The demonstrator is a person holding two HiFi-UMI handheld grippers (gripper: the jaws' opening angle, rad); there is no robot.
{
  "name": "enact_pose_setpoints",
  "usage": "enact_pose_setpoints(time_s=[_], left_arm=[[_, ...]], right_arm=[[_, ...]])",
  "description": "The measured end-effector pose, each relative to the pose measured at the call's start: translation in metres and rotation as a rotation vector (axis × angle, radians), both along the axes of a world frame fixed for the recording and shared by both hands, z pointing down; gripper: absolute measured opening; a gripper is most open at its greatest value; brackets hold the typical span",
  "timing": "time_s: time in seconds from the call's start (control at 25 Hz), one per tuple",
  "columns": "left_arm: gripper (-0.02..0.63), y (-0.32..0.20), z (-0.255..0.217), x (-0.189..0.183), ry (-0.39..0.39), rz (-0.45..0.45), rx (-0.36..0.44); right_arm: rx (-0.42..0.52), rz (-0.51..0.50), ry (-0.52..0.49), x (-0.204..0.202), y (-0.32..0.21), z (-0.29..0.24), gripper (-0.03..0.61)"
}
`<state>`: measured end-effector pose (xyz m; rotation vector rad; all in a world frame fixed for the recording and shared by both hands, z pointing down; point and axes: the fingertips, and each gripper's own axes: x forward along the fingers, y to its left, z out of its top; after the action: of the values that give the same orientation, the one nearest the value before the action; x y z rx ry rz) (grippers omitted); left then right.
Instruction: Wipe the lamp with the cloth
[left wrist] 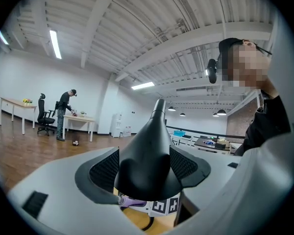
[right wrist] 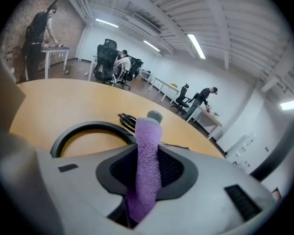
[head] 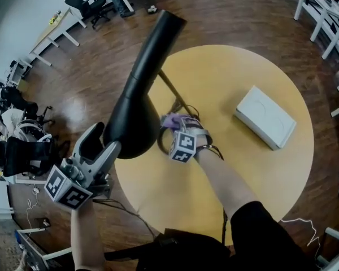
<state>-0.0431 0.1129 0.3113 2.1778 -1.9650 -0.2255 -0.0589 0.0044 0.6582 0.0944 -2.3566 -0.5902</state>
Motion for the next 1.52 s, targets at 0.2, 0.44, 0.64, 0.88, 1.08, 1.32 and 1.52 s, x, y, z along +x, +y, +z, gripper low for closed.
enact_pose_setpoints(time_s=[0.2, 0.44, 0.64, 0.88, 1.08, 1.32, 1.52], left_arm=[[0.307, -0.001, -0.002, -0.004, 0.016, -0.009, 0.014], [0.305, 0.003, 0.0, -0.003, 0.002, -0.036, 0.001], [0.305, -0.004, -0.001, -0.006, -0.057, -0.038, -0.017], [0.305, 0.005, 0.001, -0.016, -0.065, -0.096, -0.042], [0.305, 0.007, -0.003, -0.017, -0.044, -0.106, -0.026], [0.311, 0.006, -0.003, -0.006, -0.091, -0.075, -0.037], [0.311, 0.007, 0.004, -0.005, -0.072, -0.063, -0.037]], right_arm=[[-0.009, -0.104, 0.057, -0.012, 0.015, -0.001, 0.092], [0.061, -0.409, 0.147, -0.011, 0.069, 0.015, 0.094], [0.037, -0.488, 0.152, -0.005, 0.072, 0.018, 0.094], [0.007, -0.58, 0.19, 0.0, 0.106, 0.018, 0.094], [0.097, -0.667, 0.2, 0.026, 0.112, 0.013, 0.084], [0.089, -0.697, 0.163, 0.029, 0.112, -0.001, 0.087], [0.113, -0.494, 0.091, -0.008, 0.084, -0.005, 0.087]])
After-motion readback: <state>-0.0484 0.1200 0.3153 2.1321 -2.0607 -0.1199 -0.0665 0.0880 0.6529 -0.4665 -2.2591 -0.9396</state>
